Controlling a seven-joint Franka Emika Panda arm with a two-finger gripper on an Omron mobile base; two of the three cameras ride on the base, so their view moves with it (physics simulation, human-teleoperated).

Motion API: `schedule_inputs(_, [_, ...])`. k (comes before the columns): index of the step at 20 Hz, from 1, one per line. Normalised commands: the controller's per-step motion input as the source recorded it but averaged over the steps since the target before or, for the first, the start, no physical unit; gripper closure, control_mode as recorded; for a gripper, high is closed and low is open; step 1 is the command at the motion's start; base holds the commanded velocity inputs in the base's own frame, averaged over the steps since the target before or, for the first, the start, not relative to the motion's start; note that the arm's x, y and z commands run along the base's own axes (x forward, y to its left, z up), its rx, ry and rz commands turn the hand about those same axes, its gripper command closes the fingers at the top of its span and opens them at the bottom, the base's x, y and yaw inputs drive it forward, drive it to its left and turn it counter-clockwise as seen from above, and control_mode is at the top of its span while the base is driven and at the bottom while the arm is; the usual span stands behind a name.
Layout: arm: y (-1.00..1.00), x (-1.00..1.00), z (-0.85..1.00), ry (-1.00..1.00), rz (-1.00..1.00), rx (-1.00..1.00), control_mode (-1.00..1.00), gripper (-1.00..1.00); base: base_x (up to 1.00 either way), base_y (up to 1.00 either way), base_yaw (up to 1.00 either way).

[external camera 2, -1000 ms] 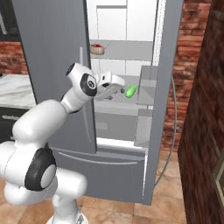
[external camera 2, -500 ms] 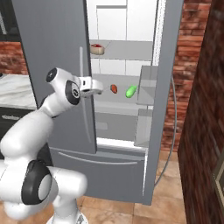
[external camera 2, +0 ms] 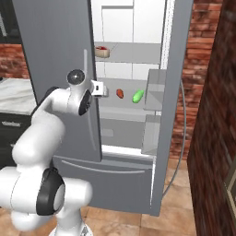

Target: Gather the sweet potato and corn from the fridge and place them on a tray on the dining counter. Then gather the fish and steak from the fridge and place them on the other tray.

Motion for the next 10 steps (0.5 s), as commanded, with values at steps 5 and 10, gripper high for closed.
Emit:
schedule_inputs(5, [0.37,0.37,0.01,0.03,-0.1,0.01,-1.0,-1.0,0.0,0.0,0.0])
schedule_inputs(10, [0.4,0.48,0.0,0.08,-0.14,-0.02,-1.0,-1.0,0.0,0.0,0.0])
